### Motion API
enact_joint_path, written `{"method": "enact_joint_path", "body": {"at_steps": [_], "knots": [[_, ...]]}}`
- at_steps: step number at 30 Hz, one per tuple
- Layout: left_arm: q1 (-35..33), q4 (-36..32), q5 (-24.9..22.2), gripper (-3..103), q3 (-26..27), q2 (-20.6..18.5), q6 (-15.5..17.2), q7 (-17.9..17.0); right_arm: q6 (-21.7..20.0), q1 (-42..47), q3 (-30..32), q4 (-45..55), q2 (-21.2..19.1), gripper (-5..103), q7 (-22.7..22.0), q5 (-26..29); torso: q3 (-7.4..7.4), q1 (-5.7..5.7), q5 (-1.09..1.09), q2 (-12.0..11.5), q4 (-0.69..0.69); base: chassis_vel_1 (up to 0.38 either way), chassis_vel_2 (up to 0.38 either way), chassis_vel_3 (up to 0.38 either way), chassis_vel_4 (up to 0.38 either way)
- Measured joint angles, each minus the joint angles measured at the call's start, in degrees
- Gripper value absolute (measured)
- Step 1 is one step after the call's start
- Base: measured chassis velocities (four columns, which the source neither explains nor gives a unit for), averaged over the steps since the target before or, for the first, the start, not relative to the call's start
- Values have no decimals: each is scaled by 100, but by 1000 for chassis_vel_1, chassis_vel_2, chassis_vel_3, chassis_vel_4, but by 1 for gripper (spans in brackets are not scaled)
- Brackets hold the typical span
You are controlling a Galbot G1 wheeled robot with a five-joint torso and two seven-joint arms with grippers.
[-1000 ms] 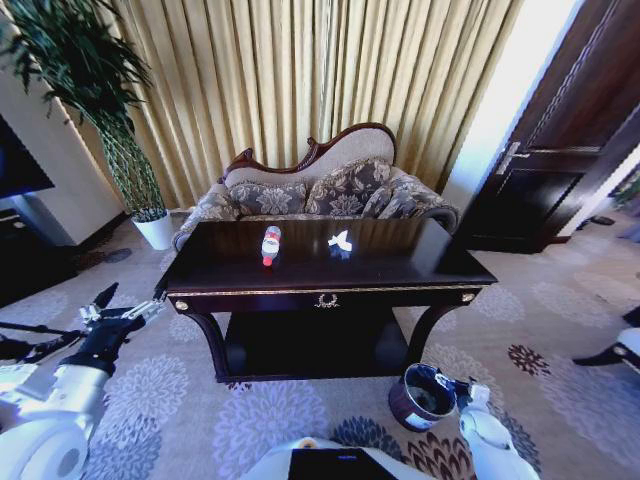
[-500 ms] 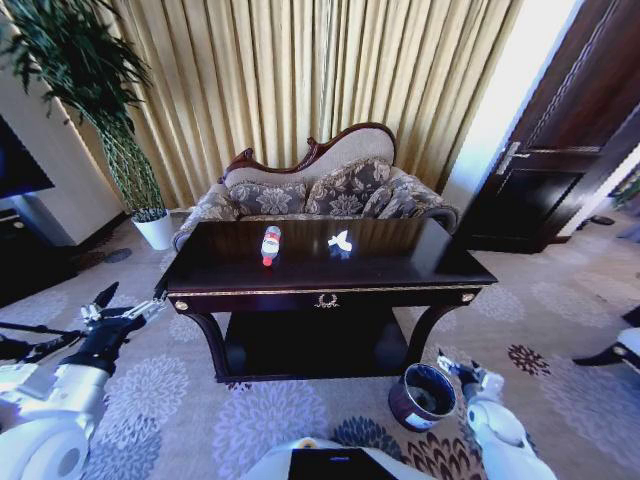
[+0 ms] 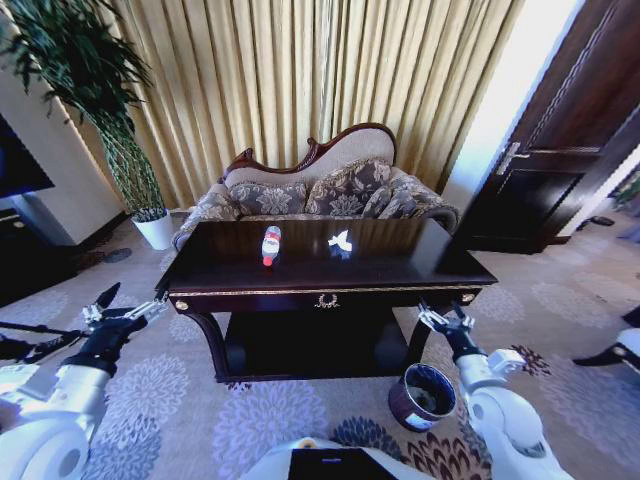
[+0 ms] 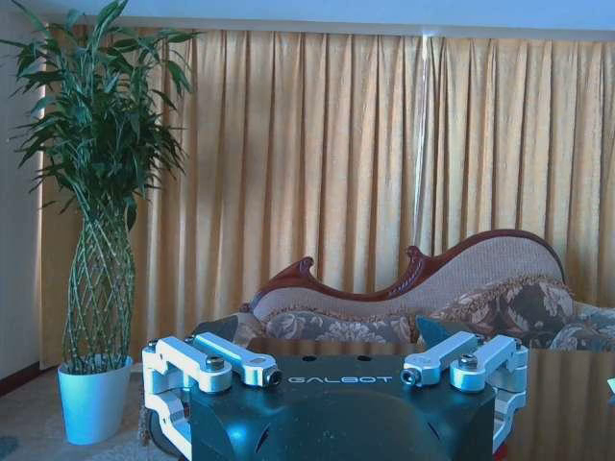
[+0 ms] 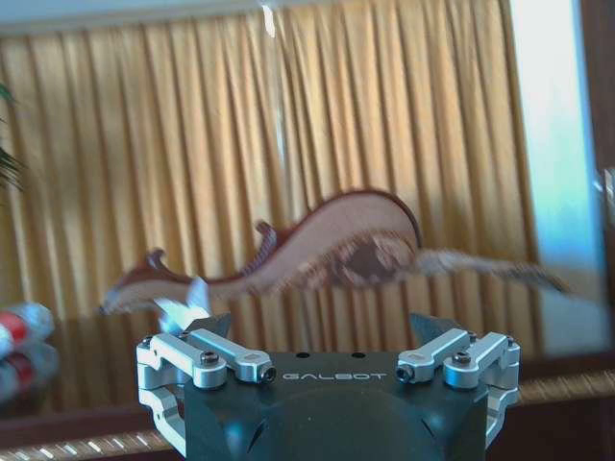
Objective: Move to the front of the table and place the trash on the table into the trash bin.
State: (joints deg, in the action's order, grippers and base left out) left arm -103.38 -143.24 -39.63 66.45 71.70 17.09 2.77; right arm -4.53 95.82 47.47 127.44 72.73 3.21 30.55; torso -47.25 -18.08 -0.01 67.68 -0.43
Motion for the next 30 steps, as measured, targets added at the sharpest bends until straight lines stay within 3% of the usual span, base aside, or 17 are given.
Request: {"method": "enact_joint_path", "body": {"at_steps": [7,30], "knots": [[42,0,4,100,-17,-13,28,-8,-24,121,-24,524,-29,100,97,-450,0,0,0,0,0,0,0,0,0],[99,0,149,100,8,-134,181,-20,-407,-49,-94,389,-40,100,356,-816,-1,0,1,0,0,-51,48,52,-51]]}}
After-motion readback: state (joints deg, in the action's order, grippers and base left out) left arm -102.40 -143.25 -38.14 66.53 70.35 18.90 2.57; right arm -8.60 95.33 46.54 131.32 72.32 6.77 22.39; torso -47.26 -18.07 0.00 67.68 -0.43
